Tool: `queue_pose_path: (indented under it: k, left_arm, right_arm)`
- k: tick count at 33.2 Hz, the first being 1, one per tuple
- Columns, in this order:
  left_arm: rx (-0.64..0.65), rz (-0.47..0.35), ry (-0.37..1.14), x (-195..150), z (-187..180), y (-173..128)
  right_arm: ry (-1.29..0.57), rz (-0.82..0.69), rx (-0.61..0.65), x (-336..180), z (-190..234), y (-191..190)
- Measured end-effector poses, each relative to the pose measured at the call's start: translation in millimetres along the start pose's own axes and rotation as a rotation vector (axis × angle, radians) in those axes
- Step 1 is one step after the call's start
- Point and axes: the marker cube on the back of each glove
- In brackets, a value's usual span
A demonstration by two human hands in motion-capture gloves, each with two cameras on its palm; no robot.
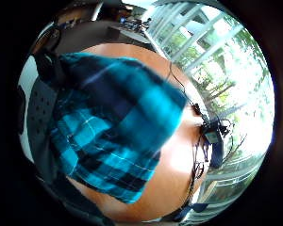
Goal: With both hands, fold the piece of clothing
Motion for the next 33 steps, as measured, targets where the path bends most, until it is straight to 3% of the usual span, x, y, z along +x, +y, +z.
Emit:
queue_pose_path:
  k: [4,9,13,19,26,33]
  left_arm:
    - [0.055,-0.032,-0.026,-7,-24,13]
    - [0.106,-0.041,-0.078,-9,-44,24]
    - [0.120,0.006,-0.122,9,-51,20]
    - [0.112,0.115,-0.191,60,-55,10]
    - [0.041,0.209,-0.277,111,-34,0]
    - [-0.035,0.251,-0.338,133,-20,-2]
  right_arm:
    - [0.069,-0.079,-0.110,-33,15,-1]
    - [0.062,-0.074,-0.163,-31,32,3]
    - [0.051,-0.029,-0.092,-1,1,19]
    - [0.203,0.099,0.010,62,-42,58]
    - [0.254,0.293,-0.095,112,-85,121]
    - [0.278,0.383,-0.170,137,-96,149]
